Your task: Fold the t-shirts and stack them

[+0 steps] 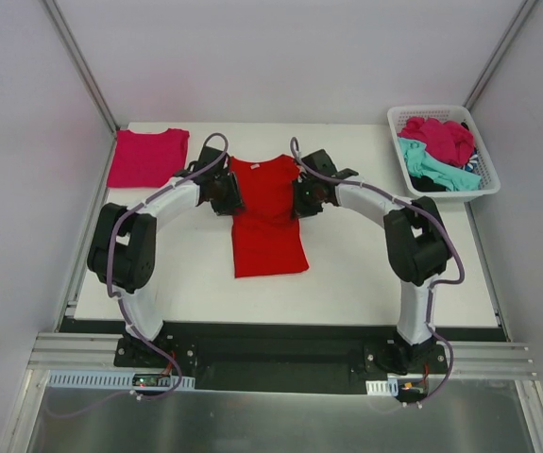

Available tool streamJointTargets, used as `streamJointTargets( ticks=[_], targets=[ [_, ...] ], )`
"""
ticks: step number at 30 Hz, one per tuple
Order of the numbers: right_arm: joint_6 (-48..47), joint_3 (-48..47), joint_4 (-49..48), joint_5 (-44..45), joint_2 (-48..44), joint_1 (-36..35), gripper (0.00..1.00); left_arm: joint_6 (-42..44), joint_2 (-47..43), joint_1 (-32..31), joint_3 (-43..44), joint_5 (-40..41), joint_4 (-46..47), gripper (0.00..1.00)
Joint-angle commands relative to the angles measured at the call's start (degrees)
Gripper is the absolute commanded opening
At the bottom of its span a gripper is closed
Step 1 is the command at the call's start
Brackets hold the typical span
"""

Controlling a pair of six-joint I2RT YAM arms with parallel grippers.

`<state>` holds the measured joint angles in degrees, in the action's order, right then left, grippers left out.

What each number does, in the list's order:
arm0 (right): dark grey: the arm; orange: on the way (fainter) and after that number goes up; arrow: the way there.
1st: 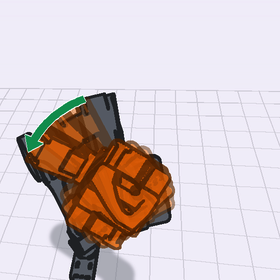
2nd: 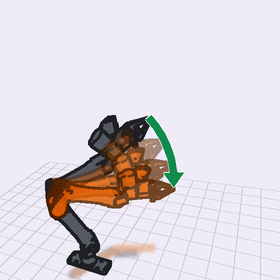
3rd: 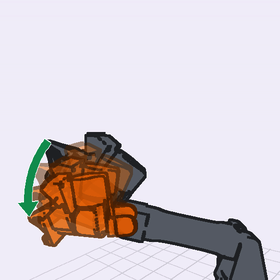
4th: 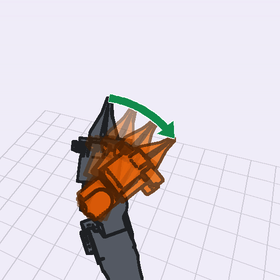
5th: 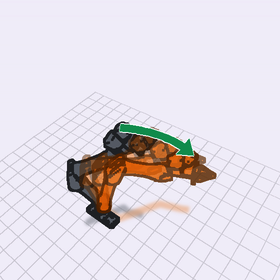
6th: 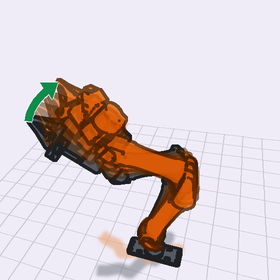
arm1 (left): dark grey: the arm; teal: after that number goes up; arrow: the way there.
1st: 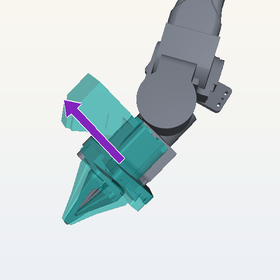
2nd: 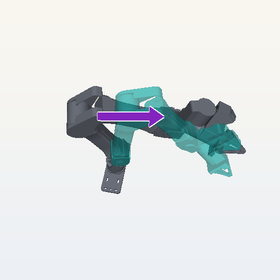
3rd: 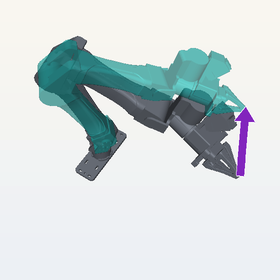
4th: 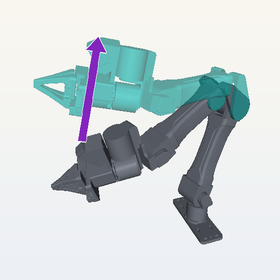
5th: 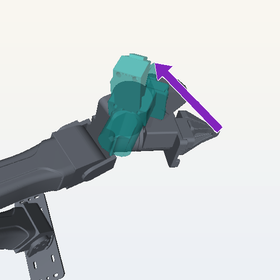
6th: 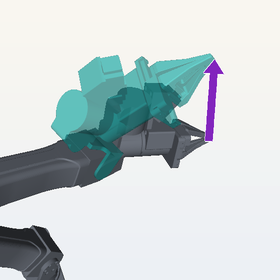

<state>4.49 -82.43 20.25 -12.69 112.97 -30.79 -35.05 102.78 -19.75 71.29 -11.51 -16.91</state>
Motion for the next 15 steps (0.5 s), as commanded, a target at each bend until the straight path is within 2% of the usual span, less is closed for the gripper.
streamJointTargets(
  ticks=[1, 4, 10, 11, 15],
  targets=[
    [-2.6, -4.0, 0.6, 0.0, 0.8, 0.3, 0.07, 1.7, 1.2, 0.8, 3.2, 0.6, 0.2, 0.37],
    [-3.5, -5.2, 0.5, 0.2, 1.0, 0.3, 0.17, 2.1, 1.5, 1.0, 3.6, 0.9, 0.3, 0.46],
    [-6.4, -8.7, 1.8, 2.7, 1.5, 0.3, 0.40, 3.3, 1.3, 1.4, 5.0, 1.7, 0.2, 0.50],
    [-6.8, -9.2, 2.2, 3.6, 1.5, 0.2, 0.48, 3.6, 1.1, 1.4, 5.1, 2.3, 0.2, 0.50],
    [-8.8, -10.2, 2.3, 6.7, 0.9, 0.3, 0.49, 4.9, -1.6, 1.5, 5.1, 5.7, 0.6, 0.50]
  ],
)
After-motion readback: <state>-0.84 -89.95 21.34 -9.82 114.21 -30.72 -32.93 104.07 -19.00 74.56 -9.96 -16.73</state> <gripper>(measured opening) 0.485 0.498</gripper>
